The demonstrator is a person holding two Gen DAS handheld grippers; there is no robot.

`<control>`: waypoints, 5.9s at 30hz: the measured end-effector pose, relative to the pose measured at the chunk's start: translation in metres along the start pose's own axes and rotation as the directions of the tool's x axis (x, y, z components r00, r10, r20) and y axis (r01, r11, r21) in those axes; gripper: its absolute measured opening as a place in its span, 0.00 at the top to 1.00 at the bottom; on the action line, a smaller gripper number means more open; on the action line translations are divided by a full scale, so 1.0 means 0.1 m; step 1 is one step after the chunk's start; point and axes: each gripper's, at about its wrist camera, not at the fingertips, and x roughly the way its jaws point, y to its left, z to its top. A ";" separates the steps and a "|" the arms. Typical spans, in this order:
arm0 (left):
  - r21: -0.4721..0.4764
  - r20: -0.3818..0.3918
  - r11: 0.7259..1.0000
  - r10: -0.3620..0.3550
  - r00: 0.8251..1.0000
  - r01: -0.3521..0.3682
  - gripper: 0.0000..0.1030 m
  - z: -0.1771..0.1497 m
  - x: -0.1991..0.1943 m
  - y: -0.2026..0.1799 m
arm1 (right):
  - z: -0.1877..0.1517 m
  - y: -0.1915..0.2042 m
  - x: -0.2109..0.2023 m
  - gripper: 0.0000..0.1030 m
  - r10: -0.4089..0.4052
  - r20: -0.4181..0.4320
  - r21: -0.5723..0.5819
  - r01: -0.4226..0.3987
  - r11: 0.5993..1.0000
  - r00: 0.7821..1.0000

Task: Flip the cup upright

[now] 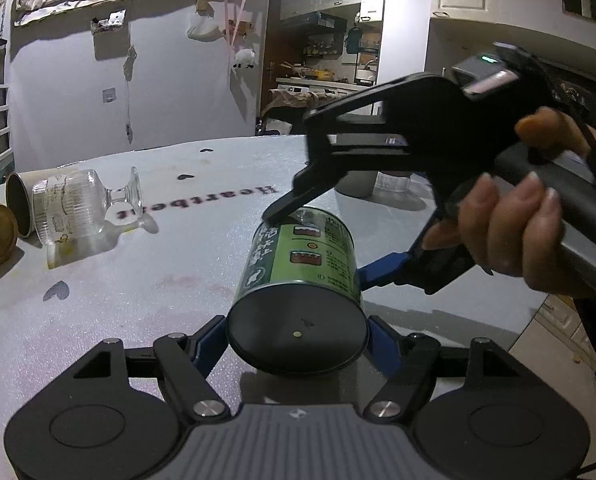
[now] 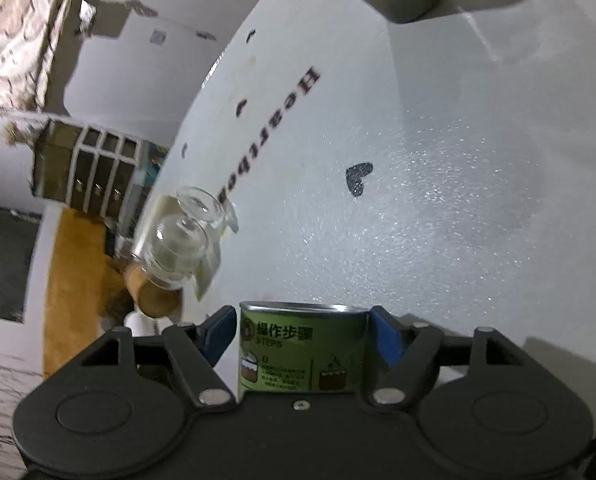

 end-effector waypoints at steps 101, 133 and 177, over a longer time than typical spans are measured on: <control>-0.059 0.271 0.979 0.205 0.940 -0.196 0.00 0.11 -0.61 0.07 | -1.40 -0.28 -1.33 0.00 0.099 0.790 -0.522 0.579 0.626 0.605; -0.059 0.275 0.978 0.210 0.938 -0.202 0.00 0.11 -0.65 0.07 | -1.41 -0.30 -1.35 0.00 0.090 0.796 -0.513 0.588 0.625 0.598; -0.063 0.278 0.977 0.215 0.936 -0.206 0.00 0.11 -0.67 0.10 | -1.42 -0.28 -1.35 0.00 0.091 0.796 -0.515 0.590 0.622 0.599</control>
